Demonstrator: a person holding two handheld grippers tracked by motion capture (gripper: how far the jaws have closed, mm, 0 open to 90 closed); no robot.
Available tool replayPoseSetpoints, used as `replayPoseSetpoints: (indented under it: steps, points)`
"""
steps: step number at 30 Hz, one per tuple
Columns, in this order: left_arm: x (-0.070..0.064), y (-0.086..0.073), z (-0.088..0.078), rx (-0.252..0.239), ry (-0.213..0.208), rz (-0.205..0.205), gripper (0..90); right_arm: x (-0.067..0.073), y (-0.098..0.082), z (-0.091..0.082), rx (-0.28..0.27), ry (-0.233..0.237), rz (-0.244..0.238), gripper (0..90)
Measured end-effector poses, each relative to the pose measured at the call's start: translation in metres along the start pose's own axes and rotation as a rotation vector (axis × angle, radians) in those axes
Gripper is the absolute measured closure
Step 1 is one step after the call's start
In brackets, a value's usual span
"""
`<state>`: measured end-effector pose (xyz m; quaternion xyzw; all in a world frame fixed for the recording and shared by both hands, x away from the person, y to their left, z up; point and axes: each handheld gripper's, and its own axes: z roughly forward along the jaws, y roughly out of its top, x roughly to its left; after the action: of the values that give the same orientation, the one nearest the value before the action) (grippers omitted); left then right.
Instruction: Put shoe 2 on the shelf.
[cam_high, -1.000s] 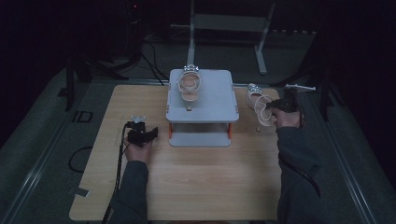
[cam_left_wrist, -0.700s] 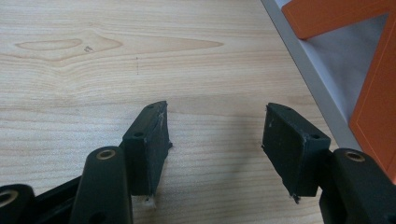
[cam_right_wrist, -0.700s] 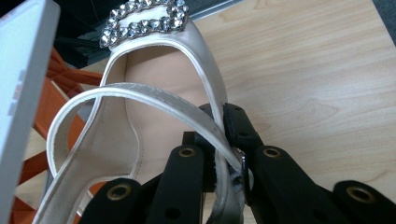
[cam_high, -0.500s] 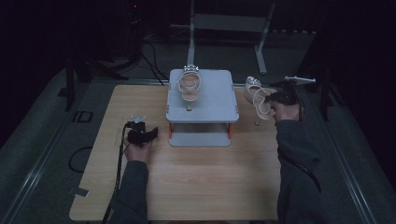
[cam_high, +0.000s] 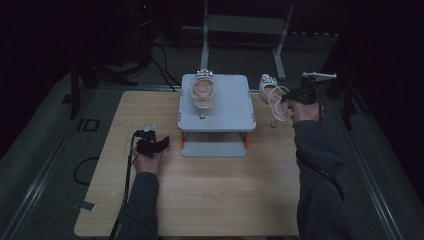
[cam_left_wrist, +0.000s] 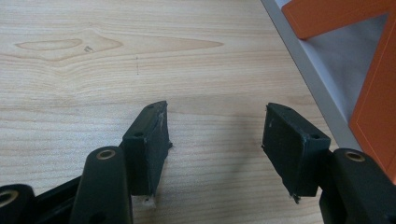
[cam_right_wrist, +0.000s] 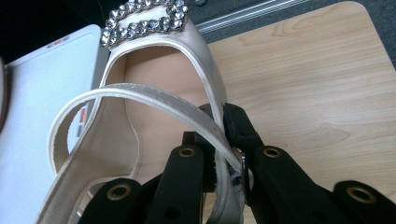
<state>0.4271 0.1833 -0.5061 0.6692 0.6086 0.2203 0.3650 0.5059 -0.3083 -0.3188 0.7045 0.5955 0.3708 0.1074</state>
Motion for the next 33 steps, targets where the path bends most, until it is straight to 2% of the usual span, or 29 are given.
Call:
replayPoseSetpoints:
  steps: [6, 16, 21, 26, 33]
  points:
    - [0.000, 0.000, 0.000, 0.000, -0.001, 0.000, 41.2, 0.011, 0.007, -0.006, -0.011, 0.007, -0.005, 85.6]
    - [0.000, 0.000, 0.000, 0.003, -0.002, 0.000, 41.1, 0.040, 0.018, -0.019, -0.026, 0.034, -0.032, 85.5]
    - [0.000, 0.000, 0.000, 0.002, -0.002, 0.000, 41.1, 0.055, 0.020, -0.021, -0.022, 0.062, -0.041, 85.4]
    - [0.000, 0.000, 0.000, 0.002, -0.001, 0.000, 41.2, 0.069, 0.022, -0.021, -0.020, 0.058, -0.055, 85.4]
    - [0.000, 0.000, 0.000, 0.002, -0.001, 0.000, 41.2, 0.082, 0.023, -0.019, -0.012, 0.062, -0.068, 85.4]
